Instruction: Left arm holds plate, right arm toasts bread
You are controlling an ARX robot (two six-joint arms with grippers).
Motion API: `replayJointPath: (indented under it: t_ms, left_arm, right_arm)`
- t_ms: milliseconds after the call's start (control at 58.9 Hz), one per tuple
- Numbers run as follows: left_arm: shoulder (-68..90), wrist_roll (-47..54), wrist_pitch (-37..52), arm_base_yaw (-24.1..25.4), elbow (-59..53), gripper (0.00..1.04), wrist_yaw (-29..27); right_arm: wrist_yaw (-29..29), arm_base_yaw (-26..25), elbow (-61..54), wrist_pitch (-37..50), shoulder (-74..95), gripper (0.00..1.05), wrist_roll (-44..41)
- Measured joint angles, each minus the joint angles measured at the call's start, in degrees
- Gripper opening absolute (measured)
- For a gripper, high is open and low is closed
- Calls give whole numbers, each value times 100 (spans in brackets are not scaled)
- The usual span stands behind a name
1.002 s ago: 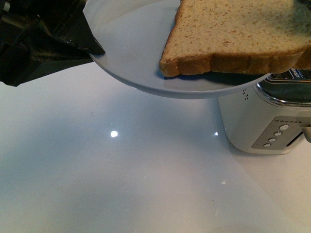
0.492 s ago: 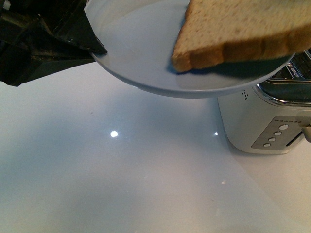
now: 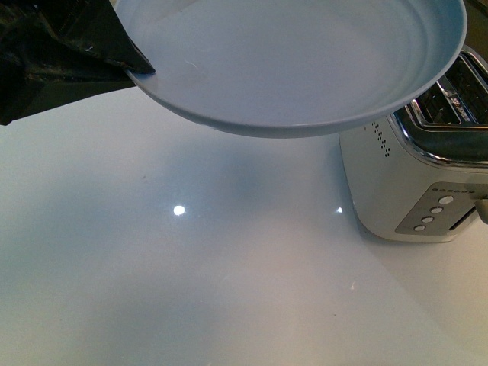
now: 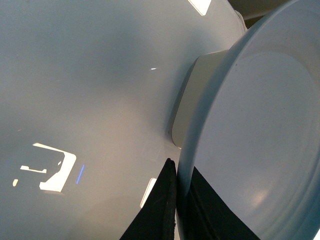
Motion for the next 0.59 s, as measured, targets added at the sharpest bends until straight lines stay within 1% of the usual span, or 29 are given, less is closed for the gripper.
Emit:
replayJointPath:
  t_ms: [85, 204, 594]
  left_arm:
    - [-22, 0, -11, 31, -2, 3, 2]
    - [-46, 4, -24, 55, -9, 3, 26]
    - [-85, 48, -48, 212, -103, 3, 127]
  right_arm:
    - [15, -39, 0, 81, 356, 3, -411]
    - [83, -68, -7, 118, 667, 3, -632]
    - [186, 50, -50, 245, 1143, 3, -673]
